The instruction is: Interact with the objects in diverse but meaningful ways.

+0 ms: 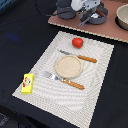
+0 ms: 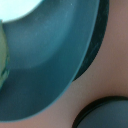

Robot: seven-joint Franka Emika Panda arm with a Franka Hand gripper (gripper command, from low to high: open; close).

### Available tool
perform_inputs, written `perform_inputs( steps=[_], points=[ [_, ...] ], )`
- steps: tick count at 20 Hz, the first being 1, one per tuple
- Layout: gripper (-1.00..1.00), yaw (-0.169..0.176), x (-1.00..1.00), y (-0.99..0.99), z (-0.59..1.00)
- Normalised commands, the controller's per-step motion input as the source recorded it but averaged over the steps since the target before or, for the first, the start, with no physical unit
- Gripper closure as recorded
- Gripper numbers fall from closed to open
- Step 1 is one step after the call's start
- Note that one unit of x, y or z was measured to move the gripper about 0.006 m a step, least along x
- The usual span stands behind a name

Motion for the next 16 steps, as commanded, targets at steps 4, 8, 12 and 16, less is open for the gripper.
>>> perform_inputs(
  steps=[4, 8, 12, 16],
  points=[
    [1.00, 0.052, -0.17, 0.00, -0.13],
    [1.00, 0.048, -0.15, 0.00, -0.12],
    [1.00, 0.040, -0.15, 0.00, -0.11],
    [1.00, 0.030, -0.13, 0.00, -0.10]
  ],
)
